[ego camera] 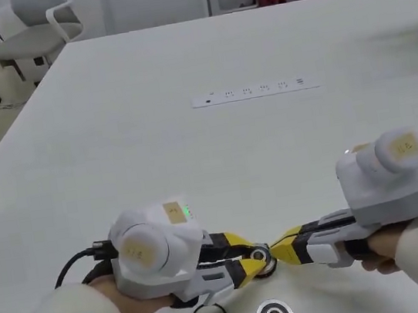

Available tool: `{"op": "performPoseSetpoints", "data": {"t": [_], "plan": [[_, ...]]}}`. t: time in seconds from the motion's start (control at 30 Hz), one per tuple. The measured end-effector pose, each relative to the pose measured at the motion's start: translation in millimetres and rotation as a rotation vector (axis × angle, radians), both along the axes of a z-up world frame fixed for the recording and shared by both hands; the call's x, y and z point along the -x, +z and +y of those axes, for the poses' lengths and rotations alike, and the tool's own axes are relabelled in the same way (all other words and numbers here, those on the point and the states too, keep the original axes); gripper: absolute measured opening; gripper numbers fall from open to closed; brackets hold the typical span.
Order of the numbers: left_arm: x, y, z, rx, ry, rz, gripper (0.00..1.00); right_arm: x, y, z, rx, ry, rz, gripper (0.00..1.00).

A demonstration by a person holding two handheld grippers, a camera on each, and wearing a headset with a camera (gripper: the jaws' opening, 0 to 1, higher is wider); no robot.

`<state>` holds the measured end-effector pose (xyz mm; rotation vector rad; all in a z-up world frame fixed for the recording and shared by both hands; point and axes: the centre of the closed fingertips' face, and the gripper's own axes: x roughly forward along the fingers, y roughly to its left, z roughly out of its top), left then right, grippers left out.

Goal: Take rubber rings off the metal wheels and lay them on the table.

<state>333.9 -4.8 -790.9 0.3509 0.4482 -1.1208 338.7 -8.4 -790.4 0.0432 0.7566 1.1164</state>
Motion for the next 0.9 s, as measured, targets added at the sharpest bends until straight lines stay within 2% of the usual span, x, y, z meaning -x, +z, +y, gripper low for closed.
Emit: {"op": "performPoseSetpoints", "data": {"t": [0.4,0.9], "plan": [[1.4,-0.1,-1.9,-0.003,-0.005,-0.004,0.13,2.1,1.4,-0.5,0.002,0.001,-0.001,0.00],[1.2,0.4,-2.7,-0.004,0.000,-0.004,0.13,3.6,6.7,3.2,-0.037,-0.002,0.024,0.00]]}}
